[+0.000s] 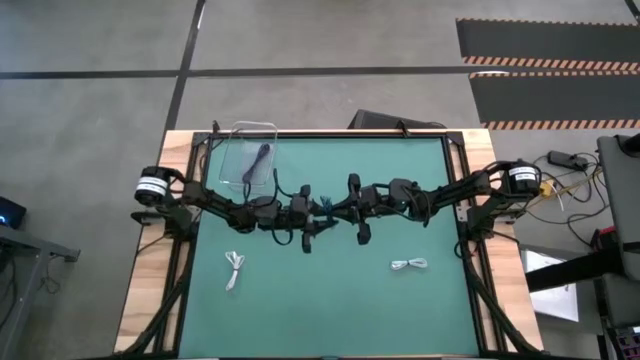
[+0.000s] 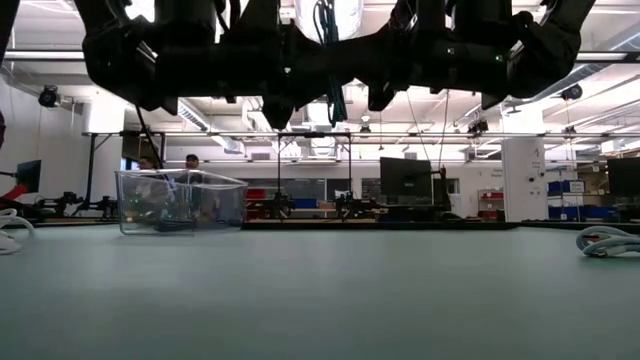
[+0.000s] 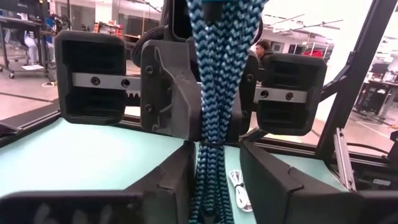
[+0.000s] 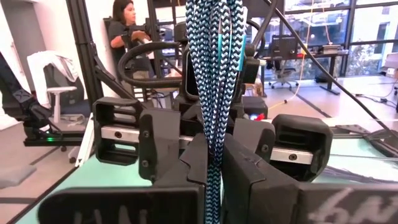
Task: Pick and place USB-C Cables
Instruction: Put the blue charger cable into the transparent bin
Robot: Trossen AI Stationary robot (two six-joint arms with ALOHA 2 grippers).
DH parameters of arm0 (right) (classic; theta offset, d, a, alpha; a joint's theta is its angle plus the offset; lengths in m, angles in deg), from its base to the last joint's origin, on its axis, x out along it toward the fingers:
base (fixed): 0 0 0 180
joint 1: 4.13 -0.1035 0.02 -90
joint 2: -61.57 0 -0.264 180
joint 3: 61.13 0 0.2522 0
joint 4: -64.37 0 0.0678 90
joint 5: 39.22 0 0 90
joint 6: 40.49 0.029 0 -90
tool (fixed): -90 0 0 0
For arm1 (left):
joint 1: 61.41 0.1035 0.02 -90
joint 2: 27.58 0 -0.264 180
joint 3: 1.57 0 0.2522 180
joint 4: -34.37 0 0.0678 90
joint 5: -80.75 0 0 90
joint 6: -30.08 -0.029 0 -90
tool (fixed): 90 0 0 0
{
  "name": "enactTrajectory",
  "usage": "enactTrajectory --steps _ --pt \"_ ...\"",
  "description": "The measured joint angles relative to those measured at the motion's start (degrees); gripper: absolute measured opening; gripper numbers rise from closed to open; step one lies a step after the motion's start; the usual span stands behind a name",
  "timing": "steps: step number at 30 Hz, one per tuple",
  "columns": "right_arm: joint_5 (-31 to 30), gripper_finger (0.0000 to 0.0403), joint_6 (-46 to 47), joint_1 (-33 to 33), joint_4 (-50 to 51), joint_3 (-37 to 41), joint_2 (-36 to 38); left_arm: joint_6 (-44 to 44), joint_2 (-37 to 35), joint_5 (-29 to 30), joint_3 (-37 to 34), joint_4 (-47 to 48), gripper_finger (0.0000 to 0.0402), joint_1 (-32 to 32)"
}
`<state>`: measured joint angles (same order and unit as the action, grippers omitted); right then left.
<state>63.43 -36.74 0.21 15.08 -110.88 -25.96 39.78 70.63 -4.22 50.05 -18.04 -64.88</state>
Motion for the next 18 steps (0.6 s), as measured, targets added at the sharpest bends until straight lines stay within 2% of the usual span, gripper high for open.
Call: enactTrajectory --steps 5,9,18 --pt "0.2 0.0014 -0.6 0.0 0.1 0.0 0.0 0.0 0.0 0.0 0.0 0.1 0.0058 0.0" --pt "0.2 0.0036 -0.6 0.0 0.1 0.0 0.0 0.0 0.0 0.0 -0.1 0.2 0.0013 0.0" --pt "-0.8 0.0111 2.2 0.0 0.2 0.0 0.3 0.3 0.0 -0.1 -0.1 0.2 0.0012 0.0"
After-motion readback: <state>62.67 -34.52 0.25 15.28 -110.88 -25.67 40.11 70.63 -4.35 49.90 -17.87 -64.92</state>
